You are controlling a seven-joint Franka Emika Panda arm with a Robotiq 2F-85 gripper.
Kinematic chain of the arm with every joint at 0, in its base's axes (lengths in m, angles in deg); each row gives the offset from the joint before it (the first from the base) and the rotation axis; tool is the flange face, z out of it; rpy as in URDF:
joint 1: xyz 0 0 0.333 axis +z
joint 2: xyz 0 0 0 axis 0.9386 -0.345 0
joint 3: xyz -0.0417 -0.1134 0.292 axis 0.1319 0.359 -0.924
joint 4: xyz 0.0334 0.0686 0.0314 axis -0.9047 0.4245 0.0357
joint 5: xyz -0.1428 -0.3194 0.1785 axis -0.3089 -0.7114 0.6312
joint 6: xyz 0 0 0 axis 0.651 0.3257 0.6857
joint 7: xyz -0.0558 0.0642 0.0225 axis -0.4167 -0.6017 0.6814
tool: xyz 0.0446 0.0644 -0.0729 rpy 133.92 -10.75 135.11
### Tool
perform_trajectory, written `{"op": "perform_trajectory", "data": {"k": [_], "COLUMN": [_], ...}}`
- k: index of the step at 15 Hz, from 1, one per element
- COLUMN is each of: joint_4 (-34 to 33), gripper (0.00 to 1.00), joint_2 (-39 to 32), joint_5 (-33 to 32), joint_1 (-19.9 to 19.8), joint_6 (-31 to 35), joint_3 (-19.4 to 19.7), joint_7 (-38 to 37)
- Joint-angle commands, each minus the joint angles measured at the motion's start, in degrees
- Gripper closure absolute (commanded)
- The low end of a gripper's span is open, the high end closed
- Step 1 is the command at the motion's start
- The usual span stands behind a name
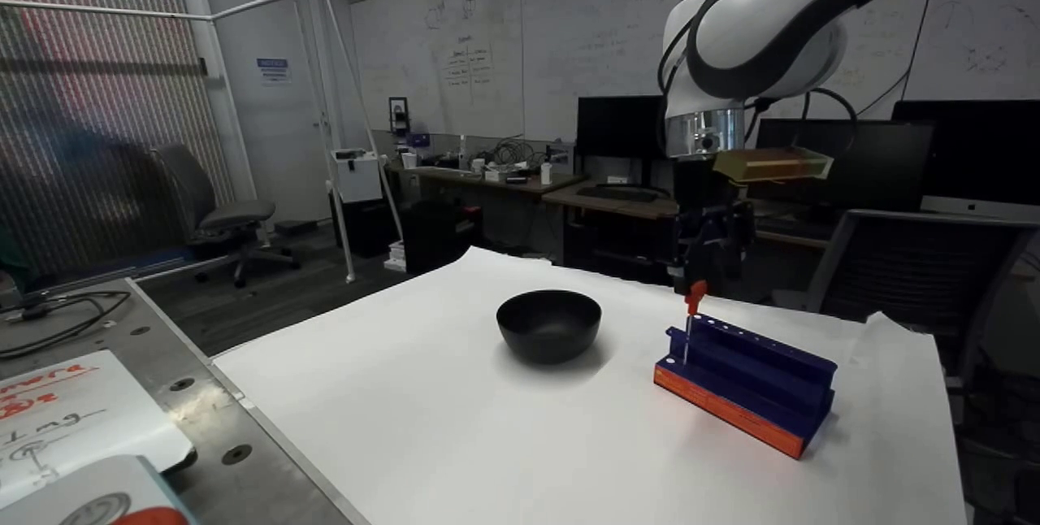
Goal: Pick up the orange object and put it in the bowl
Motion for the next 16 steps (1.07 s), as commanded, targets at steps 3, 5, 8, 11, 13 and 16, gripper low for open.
{"op": "perform_trajectory", "data": {"k": [3,5,8,11,13,16], "joint_4": [-1.8,-1.8,-1.5,-1.0,-0.8,-0.4], "gripper": [0.0,0.0,0.0,0.25,0.35,0.58], "joint_2": [-1.6,-2.6,-3.6,-4.3,-4.3,-3.4], "joint_5": [-1.3,-2.3,-3.2,-4.4,-4.4,-4.3], "joint_1": [-0.1,0.0,0.2,0.6,0.6,0.7], "joint_6": [0.6,3.0,6.8,9.3,8.6,7.1], "joint_3": [0.4,0.8,1.4,2.0,2.0,1.9], "joint_7": [1.0,0.0,-3.1,-7.5,-9.3,-10.9]}}
